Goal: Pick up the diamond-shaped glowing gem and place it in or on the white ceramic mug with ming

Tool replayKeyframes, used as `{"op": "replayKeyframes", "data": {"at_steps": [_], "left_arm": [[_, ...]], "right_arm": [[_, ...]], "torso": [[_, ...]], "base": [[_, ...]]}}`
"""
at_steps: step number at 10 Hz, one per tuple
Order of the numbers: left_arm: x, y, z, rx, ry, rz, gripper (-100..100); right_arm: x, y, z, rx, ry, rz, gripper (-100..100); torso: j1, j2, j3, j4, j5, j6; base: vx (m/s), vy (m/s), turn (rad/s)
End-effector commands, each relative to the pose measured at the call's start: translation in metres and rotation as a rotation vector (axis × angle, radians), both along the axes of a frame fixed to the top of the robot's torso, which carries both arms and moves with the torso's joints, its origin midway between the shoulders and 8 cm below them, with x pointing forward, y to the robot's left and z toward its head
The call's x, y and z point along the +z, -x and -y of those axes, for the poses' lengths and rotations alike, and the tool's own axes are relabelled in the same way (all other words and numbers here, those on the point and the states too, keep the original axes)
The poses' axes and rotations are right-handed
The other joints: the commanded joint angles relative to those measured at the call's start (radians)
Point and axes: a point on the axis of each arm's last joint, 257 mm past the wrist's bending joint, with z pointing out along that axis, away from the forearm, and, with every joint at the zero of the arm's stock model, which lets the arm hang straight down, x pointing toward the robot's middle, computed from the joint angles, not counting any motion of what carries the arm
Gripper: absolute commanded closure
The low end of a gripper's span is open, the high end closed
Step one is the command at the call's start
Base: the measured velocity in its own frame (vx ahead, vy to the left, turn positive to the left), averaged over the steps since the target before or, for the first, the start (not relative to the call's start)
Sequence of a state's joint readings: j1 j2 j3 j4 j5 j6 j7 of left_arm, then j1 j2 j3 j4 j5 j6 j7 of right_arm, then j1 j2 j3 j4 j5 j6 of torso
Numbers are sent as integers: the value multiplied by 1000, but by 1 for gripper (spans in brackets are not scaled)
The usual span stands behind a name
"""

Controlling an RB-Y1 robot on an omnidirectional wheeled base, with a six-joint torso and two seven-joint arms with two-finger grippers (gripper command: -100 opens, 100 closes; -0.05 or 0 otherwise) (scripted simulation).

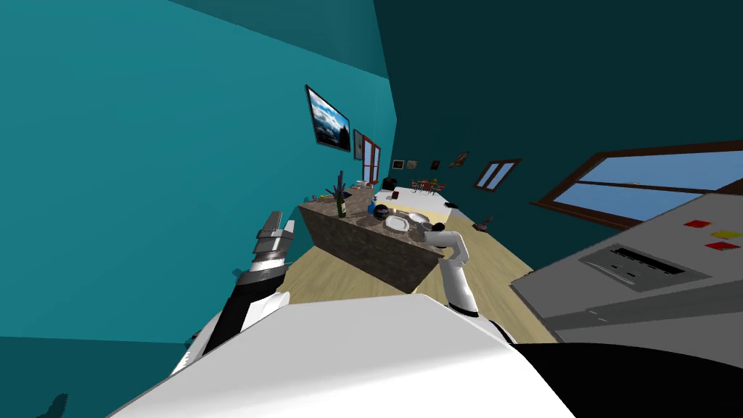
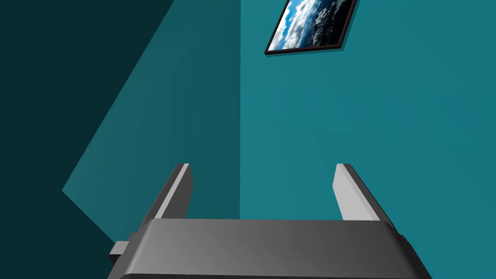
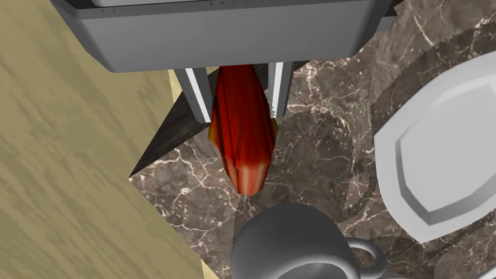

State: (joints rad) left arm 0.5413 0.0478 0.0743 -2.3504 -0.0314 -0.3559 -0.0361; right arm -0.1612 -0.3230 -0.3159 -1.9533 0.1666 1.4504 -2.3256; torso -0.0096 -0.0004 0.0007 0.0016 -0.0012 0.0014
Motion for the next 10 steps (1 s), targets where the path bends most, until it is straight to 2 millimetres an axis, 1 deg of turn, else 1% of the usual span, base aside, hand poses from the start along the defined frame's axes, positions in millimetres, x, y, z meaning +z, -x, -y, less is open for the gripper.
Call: {"op": "replayKeyframes", "data": {"at_steps": [1,3,8,10], "left_arm": [[0,0,0,0,0,0,0],[0,0,0,0,0,0,0],[0,0,0,0,0,0,0],[0,0,0,0,0,0,0]], "right_arm": [[13,-5,0,-10,-23,14,100],[21,-8,-3,-2,-44,22,100],[37,-16,-18,40,-97,32,100],[43,-18,-24,59,-115,34,100]], "torso": [[0,0,0,0,0,0],[-8,-4,-3,-1,-2,0],[-4,-5,-3,-1,-1,-1],[-5,-6,-4,-2,-1,-1]], "base": [[70,-169,176],[80,-211,149],[79,-165,107],[71,-190,89]]}}
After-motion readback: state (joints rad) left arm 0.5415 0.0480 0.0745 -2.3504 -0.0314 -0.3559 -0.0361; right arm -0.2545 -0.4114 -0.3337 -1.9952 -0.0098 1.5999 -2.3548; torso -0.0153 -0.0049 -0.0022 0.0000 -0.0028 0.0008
